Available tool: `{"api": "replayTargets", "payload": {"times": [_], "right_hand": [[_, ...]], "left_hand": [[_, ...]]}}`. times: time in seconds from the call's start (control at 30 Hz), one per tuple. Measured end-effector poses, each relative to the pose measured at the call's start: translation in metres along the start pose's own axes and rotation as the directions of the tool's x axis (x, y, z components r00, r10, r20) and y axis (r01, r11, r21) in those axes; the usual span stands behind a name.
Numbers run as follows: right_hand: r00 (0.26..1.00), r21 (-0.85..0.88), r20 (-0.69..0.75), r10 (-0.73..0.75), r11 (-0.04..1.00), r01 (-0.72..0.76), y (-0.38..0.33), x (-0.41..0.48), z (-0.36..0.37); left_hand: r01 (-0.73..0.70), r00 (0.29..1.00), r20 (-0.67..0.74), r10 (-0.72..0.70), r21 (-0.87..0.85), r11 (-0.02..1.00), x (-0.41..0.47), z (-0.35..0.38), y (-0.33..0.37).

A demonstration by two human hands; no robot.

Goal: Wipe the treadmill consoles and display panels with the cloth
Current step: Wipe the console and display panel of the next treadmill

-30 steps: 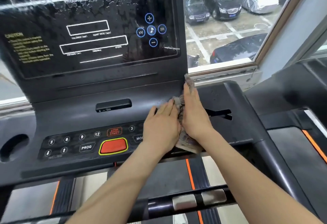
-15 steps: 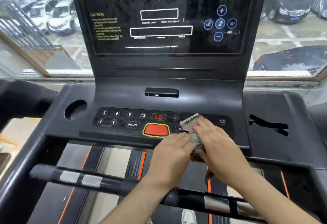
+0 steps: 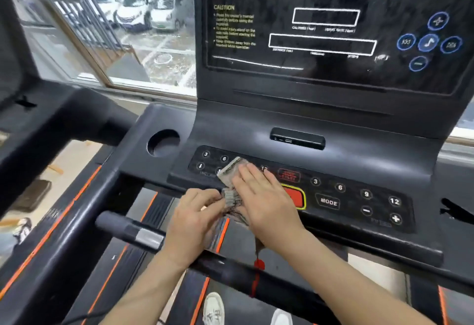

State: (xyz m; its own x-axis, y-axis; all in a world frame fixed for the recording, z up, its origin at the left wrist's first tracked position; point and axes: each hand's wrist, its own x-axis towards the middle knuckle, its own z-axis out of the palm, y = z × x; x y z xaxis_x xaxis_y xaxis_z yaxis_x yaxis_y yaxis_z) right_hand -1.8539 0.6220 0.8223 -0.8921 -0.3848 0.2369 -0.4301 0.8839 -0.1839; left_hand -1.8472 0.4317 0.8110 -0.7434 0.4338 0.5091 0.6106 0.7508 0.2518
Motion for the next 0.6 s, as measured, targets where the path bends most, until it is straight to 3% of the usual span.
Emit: {"api": "replayTargets", "payload": {"times": [0.13, 0.27, 0.4, 0.6], "right_hand": [[0.993, 0.041, 0.096, -0.064, 0.997, 0.061, -0.054, 0.060, 0.016], [0.983, 0.038, 0.165, -0.080, 0.996, 0.075, -0.087, 0.093, 0.023], [0.995, 0.088, 0.065, 0.071, 0.993, -0.077, -0.088, 0.076, 0.028], [0.990, 0.105, 0.086, 0.116, 0.987, -0.125, -0.064, 0.136, 0.026]], "left_hand": [[0.159, 0.986, -0.048, -0.157, 0.049, 0.986, -0.011, -0.030, -0.053], [0.397, 0.918, -0.062, -0.392, 0.106, 0.912, -0.013, -0.056, -0.090], [0.352, 0.934, 0.044, -0.354, 0.033, 0.935, 0.002, -0.041, -0.074], [0.339, 0.935, 0.122, -0.334, -0.028, 0.940, 0.059, -0.018, -0.115]]}}
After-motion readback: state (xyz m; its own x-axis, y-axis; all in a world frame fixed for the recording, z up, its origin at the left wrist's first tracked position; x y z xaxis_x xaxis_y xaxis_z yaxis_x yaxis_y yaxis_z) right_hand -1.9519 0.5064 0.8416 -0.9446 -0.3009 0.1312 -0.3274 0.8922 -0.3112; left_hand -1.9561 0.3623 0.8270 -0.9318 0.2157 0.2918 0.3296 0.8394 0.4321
